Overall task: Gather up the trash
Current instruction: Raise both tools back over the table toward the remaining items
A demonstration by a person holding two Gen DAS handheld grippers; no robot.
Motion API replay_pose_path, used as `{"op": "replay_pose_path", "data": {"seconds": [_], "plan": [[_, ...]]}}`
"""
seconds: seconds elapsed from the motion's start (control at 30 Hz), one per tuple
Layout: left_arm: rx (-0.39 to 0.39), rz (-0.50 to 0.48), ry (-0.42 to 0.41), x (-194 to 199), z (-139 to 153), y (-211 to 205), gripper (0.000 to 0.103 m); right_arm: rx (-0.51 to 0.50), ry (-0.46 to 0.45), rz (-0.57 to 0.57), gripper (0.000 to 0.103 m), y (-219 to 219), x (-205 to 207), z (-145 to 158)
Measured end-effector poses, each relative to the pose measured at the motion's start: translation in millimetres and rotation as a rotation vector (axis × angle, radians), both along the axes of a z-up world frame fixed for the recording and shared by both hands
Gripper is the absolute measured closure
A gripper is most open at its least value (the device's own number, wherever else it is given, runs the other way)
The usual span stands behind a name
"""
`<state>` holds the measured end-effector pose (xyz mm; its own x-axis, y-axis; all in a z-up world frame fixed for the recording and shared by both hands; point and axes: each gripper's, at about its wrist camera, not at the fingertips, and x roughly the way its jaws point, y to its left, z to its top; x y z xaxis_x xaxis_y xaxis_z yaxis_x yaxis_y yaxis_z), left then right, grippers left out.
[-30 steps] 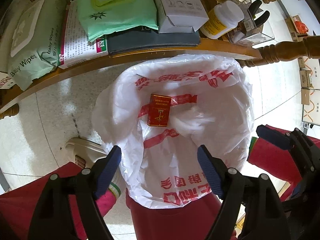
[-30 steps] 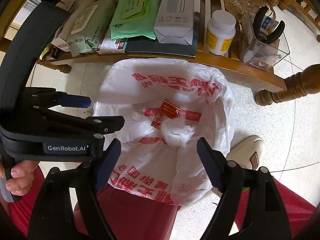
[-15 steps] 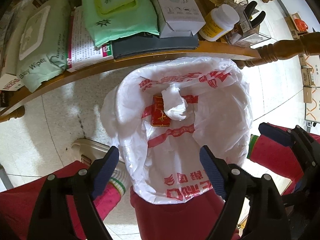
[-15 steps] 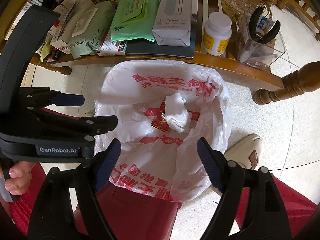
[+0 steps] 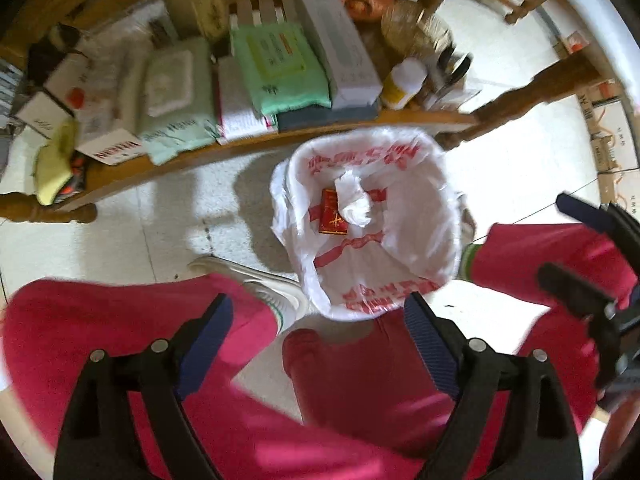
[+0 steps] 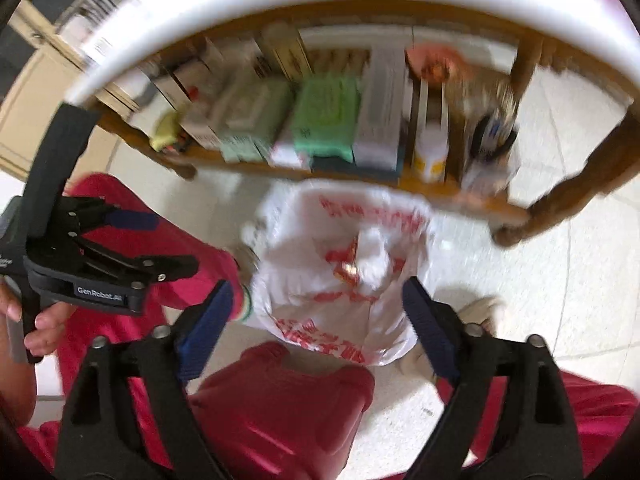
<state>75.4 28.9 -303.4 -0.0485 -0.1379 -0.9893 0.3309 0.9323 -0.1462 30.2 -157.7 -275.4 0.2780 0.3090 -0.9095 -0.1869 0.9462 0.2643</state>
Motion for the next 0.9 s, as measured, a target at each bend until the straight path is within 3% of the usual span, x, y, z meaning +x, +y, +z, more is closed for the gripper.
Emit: {"op": "replay_pose_path", "data": {"seconds": [0.23,0.4,0.57,0.73,0.9], "plan": [[0.016,-0.005,-0.161,25.3,128.5,18.5,0.013,0.068,-0.125,-0.008,0.011,-32.4,20.3,119.4],[0.026,-0.019,-0.253,65.2,215.8,25.3,0.012,0.039,-0.239,-0.032,0.01,-47.3,46.7,203.5],[0.075,-0.057,-0.344,96.4,288.8,17.1,0.008,0.033,-0.295,-0.051,0.01,-56.3,71.6,264.2],[0.084,-0.095,-0.348,122.6,322.3,5.9,0.008,0.011,-0.301,-0.059,0.009,-55.5,102.3,294.5],[0.095,-0.087,-0.314,147.2,321.1,-2.1,0.008,0.031,-0.295,-0.062,0.009,-57.8,122.1,307.8]]}}
